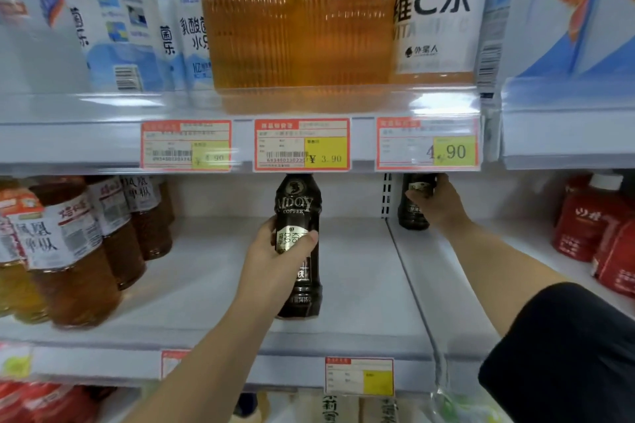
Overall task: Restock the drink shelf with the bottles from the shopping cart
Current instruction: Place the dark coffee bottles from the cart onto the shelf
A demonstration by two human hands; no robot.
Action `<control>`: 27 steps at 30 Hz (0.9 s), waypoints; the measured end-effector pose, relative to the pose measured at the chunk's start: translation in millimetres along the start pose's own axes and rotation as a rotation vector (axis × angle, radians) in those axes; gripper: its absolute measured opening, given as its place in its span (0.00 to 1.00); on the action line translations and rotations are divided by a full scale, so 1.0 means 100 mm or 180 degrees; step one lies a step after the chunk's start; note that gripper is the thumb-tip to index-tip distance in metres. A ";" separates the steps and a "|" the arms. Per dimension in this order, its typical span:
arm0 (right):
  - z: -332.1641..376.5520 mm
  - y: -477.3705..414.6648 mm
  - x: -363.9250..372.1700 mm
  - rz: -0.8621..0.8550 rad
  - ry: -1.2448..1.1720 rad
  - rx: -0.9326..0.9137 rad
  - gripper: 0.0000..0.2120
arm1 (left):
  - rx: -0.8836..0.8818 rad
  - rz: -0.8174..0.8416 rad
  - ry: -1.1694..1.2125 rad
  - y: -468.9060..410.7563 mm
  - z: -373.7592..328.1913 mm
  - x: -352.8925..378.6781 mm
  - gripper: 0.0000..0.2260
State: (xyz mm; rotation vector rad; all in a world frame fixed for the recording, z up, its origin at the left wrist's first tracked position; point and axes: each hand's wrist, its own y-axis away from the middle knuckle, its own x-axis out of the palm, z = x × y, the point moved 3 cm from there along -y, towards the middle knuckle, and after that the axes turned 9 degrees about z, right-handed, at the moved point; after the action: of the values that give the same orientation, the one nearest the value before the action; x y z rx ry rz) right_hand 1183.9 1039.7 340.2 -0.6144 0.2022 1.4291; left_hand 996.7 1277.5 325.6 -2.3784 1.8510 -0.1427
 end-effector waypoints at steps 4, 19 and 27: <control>-0.04 0.04 -0.03 0.0128 -0.0025 0.0185 0.38 | -0.0057 0.0027 0.0072 -0.02 0.01 0.02 0.14; 0.50 1.71 -0.13 0.2028 -0.0920 0.0045 0.33 | -0.0809 0.1048 0.1376 0.23 -0.11 1.09 0.22; 0.09 1.57 -0.61 0.0881 -0.1584 0.0571 0.16 | 0.0301 0.1933 -0.1645 -0.02 -0.04 1.06 0.16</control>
State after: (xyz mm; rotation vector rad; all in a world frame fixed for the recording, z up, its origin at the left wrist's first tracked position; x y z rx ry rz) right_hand 1020.9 994.5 334.3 -0.0726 0.0185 1.7624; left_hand 1024.3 1175.1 329.3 -1.4947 2.1069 0.3914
